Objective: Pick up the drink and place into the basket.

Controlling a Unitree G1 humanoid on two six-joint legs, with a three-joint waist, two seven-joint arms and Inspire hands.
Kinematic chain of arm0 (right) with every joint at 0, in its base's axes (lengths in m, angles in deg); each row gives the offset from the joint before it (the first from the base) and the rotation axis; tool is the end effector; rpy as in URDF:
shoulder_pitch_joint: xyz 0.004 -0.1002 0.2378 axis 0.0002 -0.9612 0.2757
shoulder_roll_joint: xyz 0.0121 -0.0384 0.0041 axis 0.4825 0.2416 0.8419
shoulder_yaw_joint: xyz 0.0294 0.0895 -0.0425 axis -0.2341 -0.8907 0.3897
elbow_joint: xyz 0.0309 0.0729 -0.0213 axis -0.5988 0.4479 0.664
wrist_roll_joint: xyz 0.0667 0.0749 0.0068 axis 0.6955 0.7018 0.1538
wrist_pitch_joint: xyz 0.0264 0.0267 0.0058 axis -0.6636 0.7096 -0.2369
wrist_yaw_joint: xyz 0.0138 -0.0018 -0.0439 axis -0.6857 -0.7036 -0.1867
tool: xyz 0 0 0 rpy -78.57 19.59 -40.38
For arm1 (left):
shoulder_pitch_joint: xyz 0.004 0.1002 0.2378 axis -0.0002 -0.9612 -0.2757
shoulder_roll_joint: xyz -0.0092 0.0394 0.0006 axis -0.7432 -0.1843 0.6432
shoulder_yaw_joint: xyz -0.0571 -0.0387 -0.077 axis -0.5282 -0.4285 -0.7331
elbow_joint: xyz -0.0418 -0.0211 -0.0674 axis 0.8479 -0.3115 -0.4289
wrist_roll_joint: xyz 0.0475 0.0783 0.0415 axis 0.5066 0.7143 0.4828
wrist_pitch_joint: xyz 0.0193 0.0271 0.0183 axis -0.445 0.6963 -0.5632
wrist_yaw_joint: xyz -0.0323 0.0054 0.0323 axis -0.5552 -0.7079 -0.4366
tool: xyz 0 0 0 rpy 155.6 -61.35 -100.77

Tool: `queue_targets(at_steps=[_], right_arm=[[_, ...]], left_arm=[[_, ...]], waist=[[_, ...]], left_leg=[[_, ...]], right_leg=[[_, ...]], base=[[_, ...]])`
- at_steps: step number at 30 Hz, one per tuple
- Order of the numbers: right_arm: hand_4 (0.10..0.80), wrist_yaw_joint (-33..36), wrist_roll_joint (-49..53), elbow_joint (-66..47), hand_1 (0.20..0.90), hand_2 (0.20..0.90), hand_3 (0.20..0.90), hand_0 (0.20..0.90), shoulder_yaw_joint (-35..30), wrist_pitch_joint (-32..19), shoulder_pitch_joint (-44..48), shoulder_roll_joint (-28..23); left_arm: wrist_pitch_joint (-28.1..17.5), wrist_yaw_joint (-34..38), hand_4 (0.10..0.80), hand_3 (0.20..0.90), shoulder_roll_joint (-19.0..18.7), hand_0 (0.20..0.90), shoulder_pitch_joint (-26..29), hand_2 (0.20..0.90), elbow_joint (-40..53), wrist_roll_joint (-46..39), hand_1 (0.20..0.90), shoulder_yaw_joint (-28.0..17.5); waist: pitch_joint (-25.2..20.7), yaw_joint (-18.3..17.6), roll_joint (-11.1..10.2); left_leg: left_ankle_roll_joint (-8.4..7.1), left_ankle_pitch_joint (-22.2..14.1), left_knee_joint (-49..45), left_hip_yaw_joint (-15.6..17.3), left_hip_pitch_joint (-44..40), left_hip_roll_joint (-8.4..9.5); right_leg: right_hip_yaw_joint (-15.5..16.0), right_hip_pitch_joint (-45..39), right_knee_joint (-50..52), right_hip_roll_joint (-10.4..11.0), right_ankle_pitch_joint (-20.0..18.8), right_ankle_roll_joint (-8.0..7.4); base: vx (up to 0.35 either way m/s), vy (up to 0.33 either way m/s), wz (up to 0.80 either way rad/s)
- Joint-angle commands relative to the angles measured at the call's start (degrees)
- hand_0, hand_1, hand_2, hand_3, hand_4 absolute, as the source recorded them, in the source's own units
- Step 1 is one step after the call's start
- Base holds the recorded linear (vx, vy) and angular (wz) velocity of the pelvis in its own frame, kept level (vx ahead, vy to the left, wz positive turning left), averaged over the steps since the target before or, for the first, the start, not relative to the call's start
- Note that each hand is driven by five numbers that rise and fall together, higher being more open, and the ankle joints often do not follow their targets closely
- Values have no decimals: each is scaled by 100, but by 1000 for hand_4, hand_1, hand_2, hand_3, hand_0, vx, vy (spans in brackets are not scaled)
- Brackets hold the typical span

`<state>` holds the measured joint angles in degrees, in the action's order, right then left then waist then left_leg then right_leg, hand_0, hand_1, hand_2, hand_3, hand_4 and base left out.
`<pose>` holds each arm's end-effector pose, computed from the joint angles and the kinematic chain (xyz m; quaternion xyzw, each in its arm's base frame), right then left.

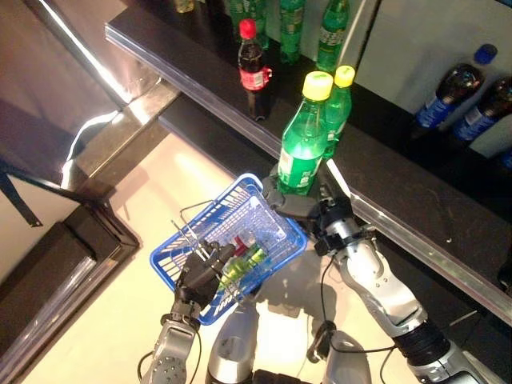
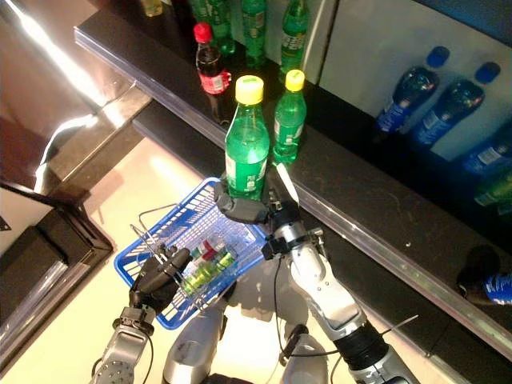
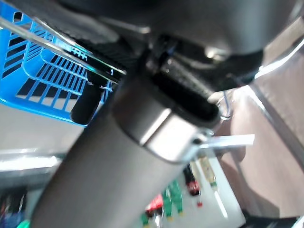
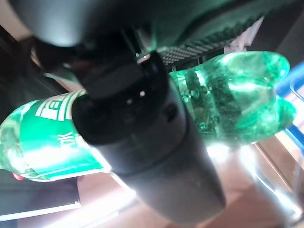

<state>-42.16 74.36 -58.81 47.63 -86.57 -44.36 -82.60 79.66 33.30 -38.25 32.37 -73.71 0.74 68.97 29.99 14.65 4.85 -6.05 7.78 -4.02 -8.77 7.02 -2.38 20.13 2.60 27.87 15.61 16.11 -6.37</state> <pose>0.2277 -0.1172 0.1182 -0.0451 -0.1483 0.1559 0.9755 0.1594 0.1841 -0.0016 -0.4477 0.0417 -0.0979 0.8878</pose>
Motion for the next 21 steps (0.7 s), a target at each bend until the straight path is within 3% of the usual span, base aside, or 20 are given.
queue_targets(at_steps=[1, 12, 21], right_arm=[[100, 256, 132, -201, 300, 300, 200, 300, 231, -670, 557, 505], [100, 659, 56, 1107, 300, 300, 200, 300, 913, -534, 662, 1076], [100, 709, -265, 2242, 300, 300, 200, 300, 1270, -430, 722, 1293]], left_arm=[[-624, -1650, 100, 200, -453, 300, 423, 300, 2205, -32, 300, -241], [122, -2412, 100, 200, -611, 300, 799, 300, 3050, -157, 300, -32], [333, -2795, 100, 200, -718, 300, 971, 300, 3291, -335, 300, 28]], waist=[[-1333, 241, -10], [-1305, 664, -115], [-1208, 832, -145]], left_leg=[[131, -249, -270, -247, -206, 175], [151, -211, -224, -698, -163, 278], [132, -304, -199, -795, -153, 304]], right_leg=[[294, -427, -814, -205, -750, 519], [571, -616, -1014, -318, -811, 481], [534, -645, -1055, -349, -712, 440]], base=[[15, -80, 22], [15, -62, 19], [17, -46, 6]])
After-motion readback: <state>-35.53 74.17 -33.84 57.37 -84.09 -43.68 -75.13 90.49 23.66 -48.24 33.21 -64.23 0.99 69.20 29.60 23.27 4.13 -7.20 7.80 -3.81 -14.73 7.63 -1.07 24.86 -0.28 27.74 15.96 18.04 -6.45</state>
